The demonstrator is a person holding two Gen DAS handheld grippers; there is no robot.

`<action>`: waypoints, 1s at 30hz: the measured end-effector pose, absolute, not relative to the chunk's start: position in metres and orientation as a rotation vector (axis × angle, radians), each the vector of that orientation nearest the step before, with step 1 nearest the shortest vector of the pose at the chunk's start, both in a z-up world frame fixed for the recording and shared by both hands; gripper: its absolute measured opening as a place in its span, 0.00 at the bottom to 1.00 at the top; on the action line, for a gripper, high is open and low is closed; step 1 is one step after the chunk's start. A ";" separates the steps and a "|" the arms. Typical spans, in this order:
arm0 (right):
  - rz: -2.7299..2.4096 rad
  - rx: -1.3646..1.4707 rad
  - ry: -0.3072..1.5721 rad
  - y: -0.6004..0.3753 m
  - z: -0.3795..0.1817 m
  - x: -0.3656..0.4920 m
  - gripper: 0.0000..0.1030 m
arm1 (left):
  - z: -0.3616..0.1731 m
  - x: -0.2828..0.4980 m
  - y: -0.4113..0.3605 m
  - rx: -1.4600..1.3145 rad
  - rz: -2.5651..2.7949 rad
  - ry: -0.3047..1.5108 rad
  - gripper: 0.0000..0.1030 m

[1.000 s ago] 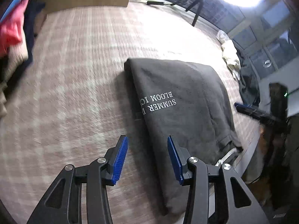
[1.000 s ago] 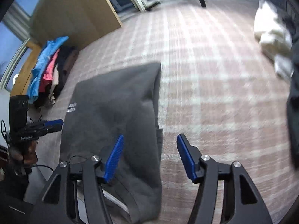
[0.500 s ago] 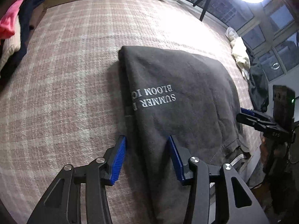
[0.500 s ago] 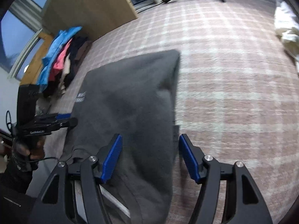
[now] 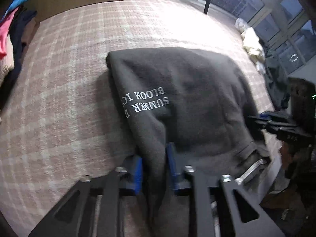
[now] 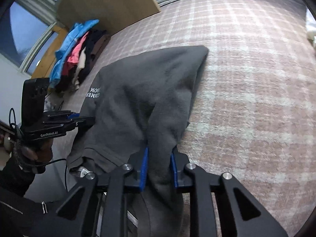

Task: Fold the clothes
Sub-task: 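Grasp the folded garment bundle with both grippers, then carry the folded garment to the clothes stack and lower it on top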

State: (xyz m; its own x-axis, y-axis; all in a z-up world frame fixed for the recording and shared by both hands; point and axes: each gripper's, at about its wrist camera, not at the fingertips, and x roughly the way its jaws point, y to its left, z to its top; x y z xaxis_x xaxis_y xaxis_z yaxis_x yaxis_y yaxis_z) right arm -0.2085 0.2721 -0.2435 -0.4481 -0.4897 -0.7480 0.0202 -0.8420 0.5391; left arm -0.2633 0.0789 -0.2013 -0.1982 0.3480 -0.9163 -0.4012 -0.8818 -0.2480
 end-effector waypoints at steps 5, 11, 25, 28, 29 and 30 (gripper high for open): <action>-2.273 1.393 -0.778 0.279 -0.248 -0.210 0.13 | -0.199 -0.261 0.068 -1.586 2.146 -0.055 0.12; -2.266 1.254 -0.840 0.279 -0.220 -0.205 0.13 | -0.167 -0.255 0.060 -1.493 2.178 -0.140 0.12; -2.342 0.970 -0.652 0.215 -0.095 -0.228 0.12 | -0.067 -0.262 0.025 -1.194 2.382 -0.078 0.12; -2.348 0.917 -0.591 0.179 -0.060 -0.255 0.12 | -0.043 -0.268 -0.014 -1.135 2.443 -0.041 0.12; -2.348 0.900 -0.571 0.162 -0.051 -0.267 0.12 | -0.033 -0.271 -0.032 -1.114 2.464 -0.024 0.12; -2.348 0.882 -0.551 0.145 -0.041 -0.278 0.12 | -0.027 -0.275 -0.046 -1.105 2.481 -0.014 0.12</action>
